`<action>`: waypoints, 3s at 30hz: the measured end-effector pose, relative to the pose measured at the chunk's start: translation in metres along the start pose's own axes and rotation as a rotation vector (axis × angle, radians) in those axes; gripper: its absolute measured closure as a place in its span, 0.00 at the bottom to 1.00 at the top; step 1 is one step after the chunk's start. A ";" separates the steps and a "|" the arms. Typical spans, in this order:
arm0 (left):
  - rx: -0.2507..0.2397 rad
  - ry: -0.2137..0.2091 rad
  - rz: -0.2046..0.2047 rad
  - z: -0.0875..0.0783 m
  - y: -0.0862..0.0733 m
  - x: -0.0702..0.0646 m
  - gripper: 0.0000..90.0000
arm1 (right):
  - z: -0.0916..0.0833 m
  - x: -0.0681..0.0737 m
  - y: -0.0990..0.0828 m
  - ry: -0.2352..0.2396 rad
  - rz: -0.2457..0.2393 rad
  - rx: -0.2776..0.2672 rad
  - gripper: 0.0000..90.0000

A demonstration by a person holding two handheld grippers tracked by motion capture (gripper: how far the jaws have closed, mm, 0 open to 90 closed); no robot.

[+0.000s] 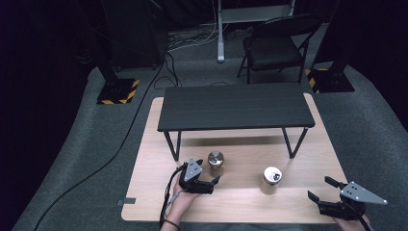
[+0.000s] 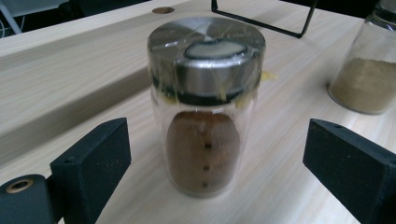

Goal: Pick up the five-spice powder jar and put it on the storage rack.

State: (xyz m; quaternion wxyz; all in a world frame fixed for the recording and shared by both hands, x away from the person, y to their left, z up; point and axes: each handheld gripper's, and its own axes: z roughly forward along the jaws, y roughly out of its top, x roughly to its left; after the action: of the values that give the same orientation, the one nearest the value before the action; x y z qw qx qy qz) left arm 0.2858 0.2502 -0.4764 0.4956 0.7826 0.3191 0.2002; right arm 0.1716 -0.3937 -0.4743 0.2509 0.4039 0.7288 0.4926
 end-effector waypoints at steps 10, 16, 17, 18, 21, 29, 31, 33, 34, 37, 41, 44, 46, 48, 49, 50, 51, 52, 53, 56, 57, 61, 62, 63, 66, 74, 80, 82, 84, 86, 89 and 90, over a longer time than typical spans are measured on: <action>-0.011 0.038 -0.033 0.023 -0.006 -0.004 0.08 | 0.000 0.000 0.000 0.002 -0.003 0.001 0.13; -0.015 0.051 -0.038 0.033 -0.008 -0.007 0.09 | 0.000 0.000 0.000 0.003 -0.004 0.000 0.13; -0.014 0.055 -0.036 0.034 -0.009 -0.008 0.10 | 0.000 0.000 0.000 0.003 -0.004 0.000 0.13; -0.018 0.058 -0.035 0.035 -0.010 -0.008 0.11 | 0.000 0.000 0.000 0.004 -0.004 0.000 0.13; -0.022 0.062 -0.032 0.037 -0.011 -0.009 0.13 | 0.000 0.000 0.000 0.004 -0.004 0.001 0.13; -0.042 0.082 0.000 0.039 -0.013 -0.014 0.33 | 0.000 -0.001 0.000 0.006 -0.006 0.000 0.13; -0.044 0.079 -0.011 0.040 -0.014 -0.014 0.33 | 0.000 -0.001 0.000 0.006 -0.006 0.000 0.13; -0.043 0.078 -0.013 0.040 -0.013 -0.013 0.34 | 0.000 -0.001 0.000 0.006 -0.005 0.001 0.13; -0.042 0.077 -0.011 0.039 -0.013 -0.013 0.34 | 0.000 -0.001 0.000 0.006 -0.006 0.001 0.13; -0.038 0.071 -0.017 0.038 -0.012 -0.012 0.34 | 0.000 -0.001 0.000 0.007 -0.006 0.000 0.13; -0.054 0.065 -0.025 0.035 -0.013 -0.011 0.34 | 0.000 -0.001 0.000 0.006 -0.004 0.001 0.13; -0.072 0.060 -0.032 0.031 -0.012 -0.010 0.34 | 0.001 -0.001 0.000 0.007 -0.005 0.002 0.13; -0.074 0.061 -0.019 0.025 -0.008 -0.010 0.34 | 0.001 -0.001 0.000 0.008 -0.006 0.002 0.13; -0.076 0.060 -0.015 0.022 -0.005 -0.010 0.34 | 0.001 -0.001 0.000 0.008 -0.006 0.002 0.13; -0.076 0.060 -0.015 0.022 -0.005 -0.010 0.34 | 0.001 -0.001 0.000 0.008 -0.006 0.002 0.13; -0.075 0.059 -0.006 0.019 -0.003 -0.009 0.34 | 0.001 -0.001 0.001 0.009 -0.006 0.003 0.13; -0.077 0.060 -0.004 0.018 -0.001 -0.009 0.34 | 0.001 0.000 0.001 0.009 -0.006 0.003 0.13; -0.088 0.060 -0.003 0.013 0.003 -0.009 0.34 | 0.001 -0.001 0.000 0.008 -0.005 0.003 0.13; -0.088 0.060 -0.003 0.013 0.003 -0.009 0.34 | 0.001 -0.001 0.000 0.008 -0.005 0.003 0.13; -0.092 0.059 0.009 0.009 0.008 -0.008 0.34 | 0.001 -0.001 0.001 0.009 -0.005 0.004 0.13; -0.097 0.062 0.021 0.006 0.011 -0.009 0.34 | 0.001 -0.001 0.001 0.009 -0.005 0.004 0.13; -0.112 0.058 0.024 0.003 0.015 -0.010 0.34 | 0.001 0.000 0.001 0.009 -0.005 0.003 0.13; -0.112 0.057 0.021 0.002 0.018 -0.010 0.34 | 0.001 0.000 0.000 0.008 -0.005 0.003 0.13; -0.114 0.056 0.021 0.001 0.021 -0.010 0.34 | 0.001 0.000 0.001 0.008 -0.004 0.003 0.13; -0.115 0.054 0.023 0.000 0.025 -0.010 0.34 | 0.001 -0.001 0.000 0.007 -0.004 0.002 0.13; -0.128 0.050 0.031 -0.005 0.042 -0.007 0.34 | 0.001 -0.001 0.000 0.008 -0.003 0.002 0.13; -0.131 0.052 0.038 -0.012 0.057 -0.006 0.34 | 0.001 -0.001 0.001 0.009 -0.003 0.004 0.13; -0.130 0.050 0.040 -0.014 0.062 -0.005 0.34 | 0.001 -0.001 0.001 0.009 -0.003 0.004 0.13; -0.128 0.051 0.044 -0.016 0.068 -0.004 0.34 | 0.001 -0.001 0.001 0.008 -0.003 0.004 0.13; -0.127 0.050 0.042 -0.018 0.073 -0.004 0.34 | 0.001 -0.001 0.000 0.008 -0.004 0.003 0.13; -0.118 0.047 0.046 -0.020 0.083 -0.003 0.34 | 0.001 -0.001 0.000 0.008 -0.003 0.002 0.13; -0.117 0.047 0.046 -0.021 0.086 -0.002 0.34 | 0.001 -0.001 0.000 0.008 -0.001 0.003 0.13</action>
State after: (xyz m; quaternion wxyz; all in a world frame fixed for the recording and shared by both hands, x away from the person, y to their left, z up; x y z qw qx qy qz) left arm 0.2966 0.2362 -0.3894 0.5284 0.7543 0.3005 0.2481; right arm 0.1728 -0.3939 -0.4744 0.2477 0.4018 0.7307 0.4933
